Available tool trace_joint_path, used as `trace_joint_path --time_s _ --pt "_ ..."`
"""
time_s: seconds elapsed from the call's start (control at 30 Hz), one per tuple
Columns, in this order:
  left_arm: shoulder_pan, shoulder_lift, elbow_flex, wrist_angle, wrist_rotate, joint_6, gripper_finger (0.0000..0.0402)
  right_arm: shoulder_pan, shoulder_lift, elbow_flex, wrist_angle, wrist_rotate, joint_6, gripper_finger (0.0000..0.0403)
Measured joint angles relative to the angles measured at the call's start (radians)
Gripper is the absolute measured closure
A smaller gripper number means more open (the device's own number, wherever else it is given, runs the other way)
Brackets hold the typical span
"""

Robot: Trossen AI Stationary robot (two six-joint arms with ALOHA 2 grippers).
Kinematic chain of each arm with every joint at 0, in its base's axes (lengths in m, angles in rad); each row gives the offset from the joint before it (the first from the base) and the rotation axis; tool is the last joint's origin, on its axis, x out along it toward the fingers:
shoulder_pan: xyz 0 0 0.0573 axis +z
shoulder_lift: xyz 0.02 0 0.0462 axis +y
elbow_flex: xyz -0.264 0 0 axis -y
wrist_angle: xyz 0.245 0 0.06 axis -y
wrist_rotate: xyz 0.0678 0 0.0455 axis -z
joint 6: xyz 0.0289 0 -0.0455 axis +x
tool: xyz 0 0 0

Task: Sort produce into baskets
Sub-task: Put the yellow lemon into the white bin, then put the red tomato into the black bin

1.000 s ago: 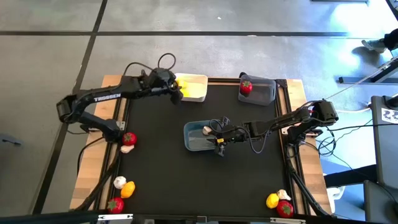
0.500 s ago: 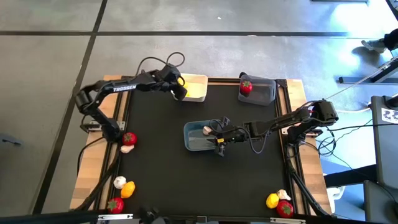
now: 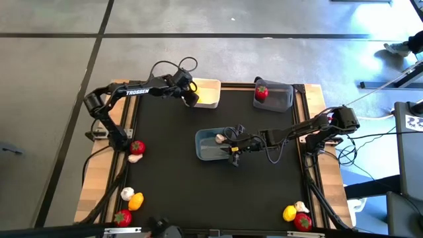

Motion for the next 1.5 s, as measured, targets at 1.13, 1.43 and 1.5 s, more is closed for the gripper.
trace_joint_path --time_s 1.13,1.43,1.5 --pt "-0.18 -0.222 0.074 -0.209 -0.006 0.104 0.0137 0.0 0.0 0.0 0.0 -0.001 0.001 0.0253" --pt "-0.314 -0.352 0.074 -0.445 -0.006 0.06 0.0137 0.0 0.0 0.0 0.0 -0.002 0.002 0.0253" --pt "-0.344 -0.373 0.074 -0.494 -0.006 0.028 0.0137 0.0 0.0 0.0 0.0 -0.002 0.002 0.0253"
